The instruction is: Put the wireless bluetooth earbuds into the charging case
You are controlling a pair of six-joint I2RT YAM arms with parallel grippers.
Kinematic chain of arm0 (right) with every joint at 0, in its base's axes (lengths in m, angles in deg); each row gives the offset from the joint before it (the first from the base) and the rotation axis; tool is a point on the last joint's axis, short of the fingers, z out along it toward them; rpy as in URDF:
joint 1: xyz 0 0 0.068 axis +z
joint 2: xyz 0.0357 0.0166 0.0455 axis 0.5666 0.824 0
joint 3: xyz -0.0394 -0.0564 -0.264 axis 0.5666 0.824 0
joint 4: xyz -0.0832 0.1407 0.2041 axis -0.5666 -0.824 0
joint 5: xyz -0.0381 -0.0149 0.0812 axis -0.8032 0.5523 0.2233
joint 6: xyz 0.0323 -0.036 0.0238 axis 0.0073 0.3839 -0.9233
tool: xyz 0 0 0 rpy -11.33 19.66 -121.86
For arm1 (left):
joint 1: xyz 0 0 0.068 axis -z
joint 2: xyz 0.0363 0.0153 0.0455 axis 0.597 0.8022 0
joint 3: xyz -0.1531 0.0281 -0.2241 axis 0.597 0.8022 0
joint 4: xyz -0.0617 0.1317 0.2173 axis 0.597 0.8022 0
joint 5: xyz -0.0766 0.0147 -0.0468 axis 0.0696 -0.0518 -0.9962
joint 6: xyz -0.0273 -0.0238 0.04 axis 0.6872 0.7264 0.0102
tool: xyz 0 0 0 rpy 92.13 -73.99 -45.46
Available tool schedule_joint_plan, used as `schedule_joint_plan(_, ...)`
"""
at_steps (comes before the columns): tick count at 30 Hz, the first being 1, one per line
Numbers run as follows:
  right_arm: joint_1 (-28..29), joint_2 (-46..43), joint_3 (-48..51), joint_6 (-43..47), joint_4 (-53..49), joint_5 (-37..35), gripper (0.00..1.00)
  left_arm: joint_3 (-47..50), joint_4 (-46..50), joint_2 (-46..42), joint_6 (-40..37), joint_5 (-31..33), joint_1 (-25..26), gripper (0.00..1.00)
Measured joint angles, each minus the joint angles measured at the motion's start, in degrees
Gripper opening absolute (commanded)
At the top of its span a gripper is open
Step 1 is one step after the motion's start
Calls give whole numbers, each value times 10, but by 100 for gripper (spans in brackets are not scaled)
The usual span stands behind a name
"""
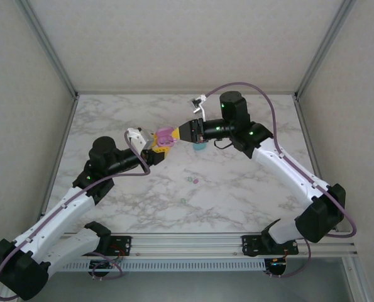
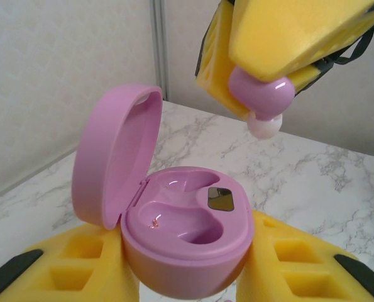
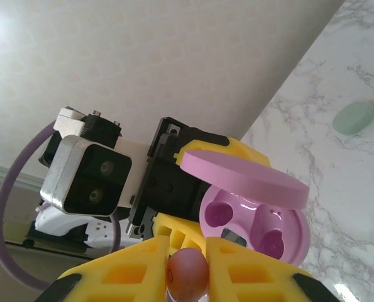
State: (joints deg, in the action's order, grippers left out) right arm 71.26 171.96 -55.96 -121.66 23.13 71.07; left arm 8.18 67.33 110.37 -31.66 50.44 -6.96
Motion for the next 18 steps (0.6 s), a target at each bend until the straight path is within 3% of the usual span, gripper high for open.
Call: schedule_joint_plan(18,2,14,0,14,-10,-32,19,-3,-4,0,2,-13,6,21)
